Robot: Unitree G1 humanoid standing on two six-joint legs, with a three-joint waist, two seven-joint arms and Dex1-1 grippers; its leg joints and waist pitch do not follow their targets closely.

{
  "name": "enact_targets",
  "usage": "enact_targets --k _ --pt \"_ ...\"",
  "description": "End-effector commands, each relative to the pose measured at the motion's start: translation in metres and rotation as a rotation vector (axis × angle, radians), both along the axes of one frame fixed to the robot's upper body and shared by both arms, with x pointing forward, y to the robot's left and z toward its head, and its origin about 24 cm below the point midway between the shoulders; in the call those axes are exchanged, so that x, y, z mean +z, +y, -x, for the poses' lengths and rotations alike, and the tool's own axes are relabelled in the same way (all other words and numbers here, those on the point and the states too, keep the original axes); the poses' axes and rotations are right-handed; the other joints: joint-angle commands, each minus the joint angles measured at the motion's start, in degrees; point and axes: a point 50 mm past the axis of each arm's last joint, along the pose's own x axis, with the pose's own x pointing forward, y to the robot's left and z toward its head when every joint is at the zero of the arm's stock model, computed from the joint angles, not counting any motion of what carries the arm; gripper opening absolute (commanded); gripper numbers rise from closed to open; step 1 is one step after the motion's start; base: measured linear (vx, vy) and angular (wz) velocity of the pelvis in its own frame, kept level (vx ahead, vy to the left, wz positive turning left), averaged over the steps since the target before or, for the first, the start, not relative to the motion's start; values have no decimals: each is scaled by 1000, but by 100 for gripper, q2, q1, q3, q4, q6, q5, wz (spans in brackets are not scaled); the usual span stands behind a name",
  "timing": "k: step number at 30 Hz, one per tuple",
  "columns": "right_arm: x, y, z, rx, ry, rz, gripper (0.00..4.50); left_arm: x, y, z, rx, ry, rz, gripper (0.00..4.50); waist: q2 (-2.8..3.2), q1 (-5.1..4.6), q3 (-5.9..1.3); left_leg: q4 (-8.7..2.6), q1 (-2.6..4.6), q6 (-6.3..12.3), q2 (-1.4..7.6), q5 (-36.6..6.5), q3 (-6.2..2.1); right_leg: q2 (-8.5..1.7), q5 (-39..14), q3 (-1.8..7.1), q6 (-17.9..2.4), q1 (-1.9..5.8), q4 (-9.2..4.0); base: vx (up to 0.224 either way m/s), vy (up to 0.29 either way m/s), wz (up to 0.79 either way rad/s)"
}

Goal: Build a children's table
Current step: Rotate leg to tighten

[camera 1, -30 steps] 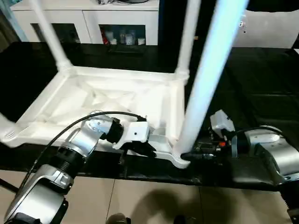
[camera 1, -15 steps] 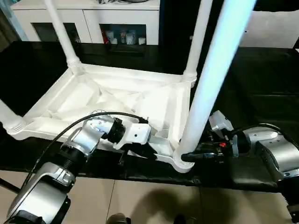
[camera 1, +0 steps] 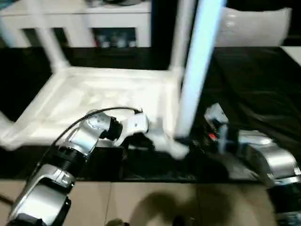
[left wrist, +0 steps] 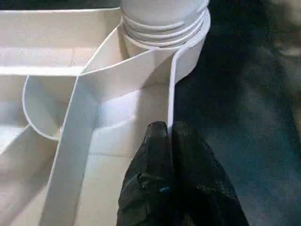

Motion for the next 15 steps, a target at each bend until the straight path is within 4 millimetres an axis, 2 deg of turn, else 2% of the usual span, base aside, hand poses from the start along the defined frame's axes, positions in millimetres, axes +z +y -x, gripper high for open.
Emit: enact_targets --k 1,2,3,4,5,6,7,8,9,10,11,12,13,14,15 --pt "-5 14 -4 -91 30 11 200 22 -24 -2 49 -63 121 0 93 -60 -373 -646 -86 223 389 -2682 -177 -335 -3000 248 410 524 -221 0 0 0" --pt "-7 15 -9 -180 21 25 200 23 -29 -3 93 -65 133 0 94 -62 -368 -790 -138 205 557 -3002 -281 -356 -2579 439 316 583 126 0 0 0" --pt "-8 19 -17 -313 22 25 199 25 -37 -5 172 -79 153 0 65 -70 -340 -894 -4 73 585 -3401 -274 -418 -1894 739 -63 440 294 0 0 0" --pt "-8 20 -18 -324 24 22 199 26 -38 -5 180 -81 155 0 -185 -141 -330 -447 183 -52 -105 -2685 13 -424 -3662 547 168 157 -423 0 0 0" --pt "-9 22 -22 -395 33 14 199 27 -43 -7 231 -94 166 0 -260 -97 -433 -83 178 193 -479 -1406 226 -474 -4665 434 606 137 -503 63 -24 -4" --pt "-9 23 -26 -441 38 11 199 28 -46 -9 265 -106 173 0 -304 -94 -411 -114 -92 296 -432 -1006 185 -521 -4624 454 723 313 -458 55 -22 -22" --pt "-9 23 -30 -498 43 2 199 31 -50 -11 306 -127 181 0 -172 -82 -490 -168 -192 374 -399 -661 161 -412 -4322 345 963 321 -501 55 -22 -22" --pt "-9 23 -30 -498 43 2 199 31 -50 -11 306 -127 181 0 -121 -72 -534 -226 -225 423 -340 -569 117 -394 -3841 383 893 338 -456 0 0 0" --pt "-8 24 -33 -505 28 0 199 32 -52 -12 327 -133 193 0 -25 -85 -566 -292 -228 513 -169 -314 3 -350 -2793 386 536 346 -361 0 0 0" --pt "-7 24 -33 -503 19 -2 199 33 -53 -12 333 -133 197 0 -34 -113 -582 -307 -210 602 -60 -162 -36 -324 -2011 422 163 317 -274 0 0 0" --pt "-2 26 -35 -492 -27 -16 254 35 -54 -12 347 -144 194 0 -51 -102 -584 -315 -178 631 -49 -138 -24 -325 -1704 446 -120 311 -223 0 0 0" --pt "0 27 -35 -493 -33 -32 268 35 -54 -12 353 -150 183 0 -52 -101 -582 -314 -183 659 -55 -142 -15 -336 -1651 454 -216 321 -206 0 0 0" --pt "1 27 -35 -492 -33 -44 268 36 -52 -12 353 -158 173 0 -58 -81 -610 -311 -193 730 -62 -34 -10 -358 -1483 473 -357 352 -163 0 0 0" --pt "2 27 -34 -485 -34 -50 288 36 -51 -13 353 -165 164 0 -45 -61 -609 -314 -193 800 -48 100 -18 -356 -1329 484 -437 349 -139 0 0 0" --pt "2 27 -34 -481 -41 -48 288 35 -49 -13 354 -170 155 0 -45 -55 -610 -311 -186 826 -41 152 -15 -356 -1274 489 -467 346 -132 0 0 0"
